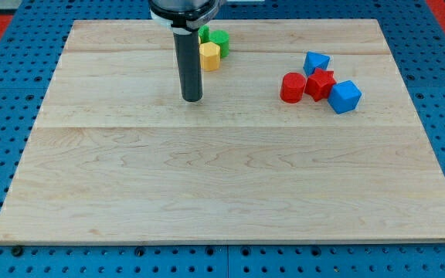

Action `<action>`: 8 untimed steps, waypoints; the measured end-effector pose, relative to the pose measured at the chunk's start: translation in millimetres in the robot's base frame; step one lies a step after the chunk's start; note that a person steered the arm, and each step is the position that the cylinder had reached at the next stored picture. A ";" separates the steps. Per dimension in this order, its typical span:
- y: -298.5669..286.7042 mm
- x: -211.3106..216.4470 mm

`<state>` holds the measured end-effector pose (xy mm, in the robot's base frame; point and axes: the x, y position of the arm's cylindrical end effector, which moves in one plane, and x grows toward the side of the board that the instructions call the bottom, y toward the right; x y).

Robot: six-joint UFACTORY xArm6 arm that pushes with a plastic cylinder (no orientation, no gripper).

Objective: Separate the hexagon from the group of green blocks and heart

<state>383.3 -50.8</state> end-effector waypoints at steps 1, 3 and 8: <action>0.0 0.0; 20.5 -5.6; 41.4 -113.7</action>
<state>269.6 -9.4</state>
